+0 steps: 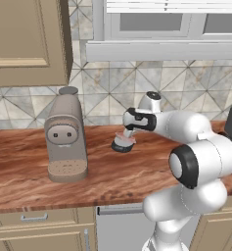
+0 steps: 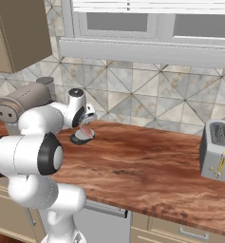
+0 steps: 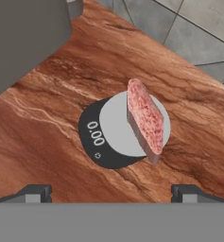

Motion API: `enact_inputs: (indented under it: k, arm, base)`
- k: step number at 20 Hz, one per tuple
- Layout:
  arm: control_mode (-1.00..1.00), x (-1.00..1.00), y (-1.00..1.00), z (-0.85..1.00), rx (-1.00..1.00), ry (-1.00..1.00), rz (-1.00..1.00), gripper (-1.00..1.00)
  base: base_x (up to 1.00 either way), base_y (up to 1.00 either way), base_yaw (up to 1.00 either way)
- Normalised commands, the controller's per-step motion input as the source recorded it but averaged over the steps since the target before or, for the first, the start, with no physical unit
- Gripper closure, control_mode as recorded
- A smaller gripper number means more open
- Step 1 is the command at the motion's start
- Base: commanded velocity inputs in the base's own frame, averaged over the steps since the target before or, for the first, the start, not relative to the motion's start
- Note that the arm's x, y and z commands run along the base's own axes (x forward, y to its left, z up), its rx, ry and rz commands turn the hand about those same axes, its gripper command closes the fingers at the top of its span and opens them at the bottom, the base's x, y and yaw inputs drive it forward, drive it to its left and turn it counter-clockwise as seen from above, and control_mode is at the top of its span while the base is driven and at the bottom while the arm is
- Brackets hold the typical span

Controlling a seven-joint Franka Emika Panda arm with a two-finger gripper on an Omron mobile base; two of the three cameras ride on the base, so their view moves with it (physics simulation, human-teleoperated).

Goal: Take the steak from the fridge and place it on the digital scale on the counter by the fridge. Wait a few seconds for a reading, then move it to the plate on the dining counter.

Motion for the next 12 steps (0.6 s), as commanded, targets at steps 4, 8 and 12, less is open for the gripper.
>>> enact_inputs:
  k: [4, 8, 12]
  arm:
    - [-1.0, 0.0, 0.0, -0.11, -0.08, 0.0, 0.0, -1.0]
    - [-1.0, 0.0, 0.0, -0.04, -0.06, 0.0, 0.0, -1.0]
    - [-1.0, 0.11, 0.0, 0.0, -0.02, 0.0, 0.0, -1.0]
  base:
    - [0.0, 0.0, 0.0]
    - [0.0, 0.0, 0.0]
    - [0.0, 0.0, 0.0]
